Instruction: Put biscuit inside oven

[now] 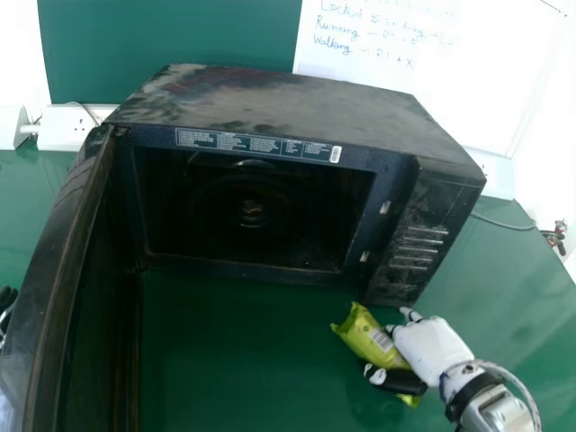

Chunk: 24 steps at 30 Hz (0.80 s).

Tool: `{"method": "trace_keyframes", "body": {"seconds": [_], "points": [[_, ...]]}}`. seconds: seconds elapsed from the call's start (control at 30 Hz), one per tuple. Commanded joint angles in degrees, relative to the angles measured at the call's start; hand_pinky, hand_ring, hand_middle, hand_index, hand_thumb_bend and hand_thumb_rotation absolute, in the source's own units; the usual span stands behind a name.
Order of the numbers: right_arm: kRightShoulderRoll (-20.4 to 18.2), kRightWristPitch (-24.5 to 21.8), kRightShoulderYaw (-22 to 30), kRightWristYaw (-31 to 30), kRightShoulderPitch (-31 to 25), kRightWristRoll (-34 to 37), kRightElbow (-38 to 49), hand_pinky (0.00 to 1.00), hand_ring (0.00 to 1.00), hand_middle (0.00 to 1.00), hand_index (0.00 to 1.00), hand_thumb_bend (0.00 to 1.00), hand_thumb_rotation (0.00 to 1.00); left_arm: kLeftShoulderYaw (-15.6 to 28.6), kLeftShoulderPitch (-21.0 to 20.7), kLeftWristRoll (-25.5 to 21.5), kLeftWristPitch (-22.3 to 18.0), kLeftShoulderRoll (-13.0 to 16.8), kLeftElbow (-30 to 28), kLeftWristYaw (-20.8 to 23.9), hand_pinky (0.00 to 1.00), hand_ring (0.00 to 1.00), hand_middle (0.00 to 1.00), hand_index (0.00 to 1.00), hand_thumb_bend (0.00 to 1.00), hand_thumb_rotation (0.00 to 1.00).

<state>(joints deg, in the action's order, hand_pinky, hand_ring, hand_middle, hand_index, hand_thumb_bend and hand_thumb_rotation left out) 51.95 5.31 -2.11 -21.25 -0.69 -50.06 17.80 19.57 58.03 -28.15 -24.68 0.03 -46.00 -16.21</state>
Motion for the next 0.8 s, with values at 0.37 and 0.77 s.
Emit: {"method": "trace_keyframes", "body": {"seconds": [0.37,0.77], "points": [[0.3,4.0,3.4,-1.6,2.9,3.5,4.8,0.00,0.00,0.00,0.47,0.49,0.04,-1.2,-0.1,0.2,1.0,-0.8,-0.7,0.7,0.92,0.79,0.85,0.81,1.00,0.99],[-3.0,6.2,0.8,-1.9,8.4,3.4,6.0,0.00,0.00,0.00,0.48,0.49,0.04,-1.2,-0.2,-0.7,0.9,-0.6,-0.2,0.0,0.89,0.79,0.85,0.81,1.00,1.00]]}}
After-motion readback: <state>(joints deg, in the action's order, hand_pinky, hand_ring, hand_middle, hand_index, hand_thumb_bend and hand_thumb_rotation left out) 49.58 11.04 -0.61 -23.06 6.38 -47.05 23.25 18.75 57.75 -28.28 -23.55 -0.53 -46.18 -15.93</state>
